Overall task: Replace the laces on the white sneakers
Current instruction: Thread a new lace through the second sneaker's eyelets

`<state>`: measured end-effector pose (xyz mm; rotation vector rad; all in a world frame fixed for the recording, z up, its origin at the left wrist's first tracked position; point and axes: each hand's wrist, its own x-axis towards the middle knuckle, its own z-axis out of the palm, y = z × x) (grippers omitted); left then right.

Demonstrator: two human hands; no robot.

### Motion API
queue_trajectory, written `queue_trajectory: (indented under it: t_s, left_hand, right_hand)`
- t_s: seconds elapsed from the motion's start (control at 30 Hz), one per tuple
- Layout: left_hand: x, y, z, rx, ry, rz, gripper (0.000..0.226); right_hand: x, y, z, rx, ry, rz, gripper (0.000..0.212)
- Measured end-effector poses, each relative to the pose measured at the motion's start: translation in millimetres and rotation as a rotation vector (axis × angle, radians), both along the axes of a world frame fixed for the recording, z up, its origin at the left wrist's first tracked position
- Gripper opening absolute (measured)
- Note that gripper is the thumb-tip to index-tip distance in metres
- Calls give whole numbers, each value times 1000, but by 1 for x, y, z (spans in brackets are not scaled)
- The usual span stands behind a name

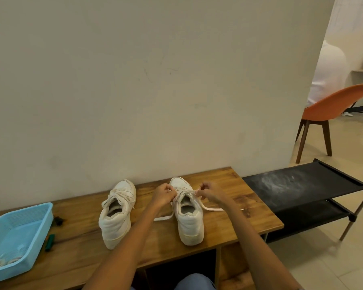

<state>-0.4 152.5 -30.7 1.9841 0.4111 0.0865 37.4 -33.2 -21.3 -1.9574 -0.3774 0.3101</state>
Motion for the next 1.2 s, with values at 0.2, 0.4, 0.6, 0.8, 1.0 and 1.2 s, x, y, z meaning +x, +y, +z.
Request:
queue_trajectory:
  t_s: [0.2,0.4,0.6,0.8,1.0,1.2]
  left_hand:
    - [1,6,10,297,-21,-233,19]
    - [4,-2,6,514,-109,-152,16]
    - [8,-7,8,569,-83,-117,12]
    - [8,0,2,621,-41,-132,13]
    - [2,4,-16,305,-82,-98,7]
    - [-17,11,-16,-129,182,-124,29]
  right_hand:
    - [1,12,22,-471,-235,172,28]
    - [1,15,10,-350,-366,89,18]
    - [4,11,13,-276,-353,60,20]
    - [6,0,5,-305,-182,166,23]
    - [9,-1,10,-364,-118,210,19]
    - [13,-5,-7,-363,-94,177,36]
